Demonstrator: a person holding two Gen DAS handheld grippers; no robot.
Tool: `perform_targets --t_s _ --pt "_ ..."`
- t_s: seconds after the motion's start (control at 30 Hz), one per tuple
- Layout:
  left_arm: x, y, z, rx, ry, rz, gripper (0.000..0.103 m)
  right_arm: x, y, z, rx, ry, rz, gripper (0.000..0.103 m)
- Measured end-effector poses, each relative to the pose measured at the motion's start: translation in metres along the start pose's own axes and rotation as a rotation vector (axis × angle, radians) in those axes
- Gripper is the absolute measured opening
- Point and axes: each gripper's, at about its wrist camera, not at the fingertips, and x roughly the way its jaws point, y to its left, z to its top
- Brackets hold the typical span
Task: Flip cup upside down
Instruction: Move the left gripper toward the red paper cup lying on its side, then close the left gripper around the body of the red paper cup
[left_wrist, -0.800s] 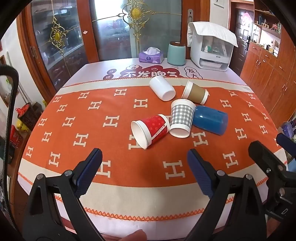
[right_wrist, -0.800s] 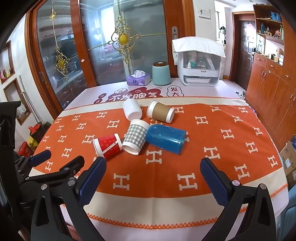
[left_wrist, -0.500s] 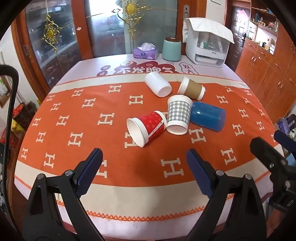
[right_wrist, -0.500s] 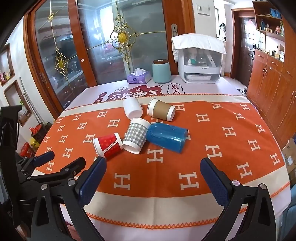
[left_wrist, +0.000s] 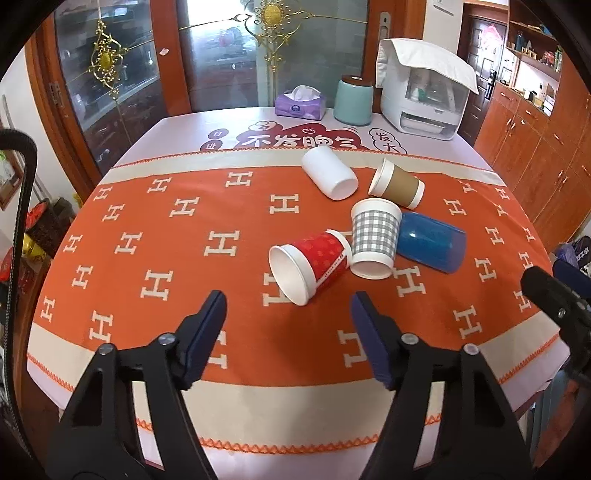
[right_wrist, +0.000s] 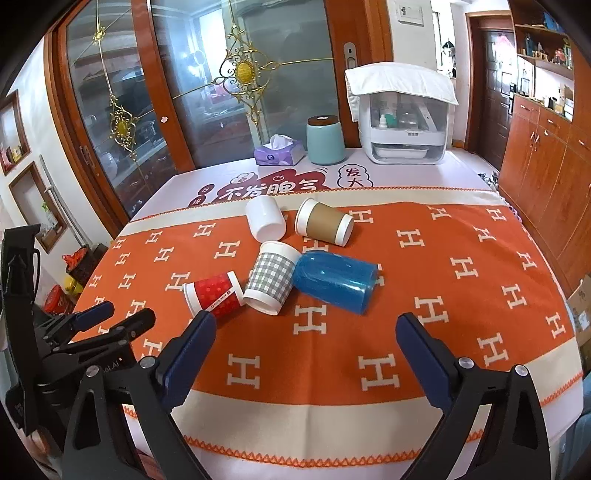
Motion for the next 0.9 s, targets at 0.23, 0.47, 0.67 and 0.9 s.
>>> perform_targets --t_s 0.23,0.47,0.67,0.9 --pt "0.009 0.012 0.01 0.017 0.008 0.03 0.066 0.008 0.005 0.01 -0.033 0.004 -0.016 0.099" --pt "0.029 0.022 0.02 0.046 0.067 -0.075 0.066 0.028 0.002 0.014 -0.026 0.042 -0.009 0.099" --pt "0.037 0.012 0.03 0.16 0.046 -0.115 0.066 0.048 -0.003 0.017 0.005 0.087 0.008 0.097" --pt "0.054 -0.011 0.042 0.352 0.05 -0.174 0.066 0.08 -0.005 0.018 0.047 0.154 0.034 0.092"
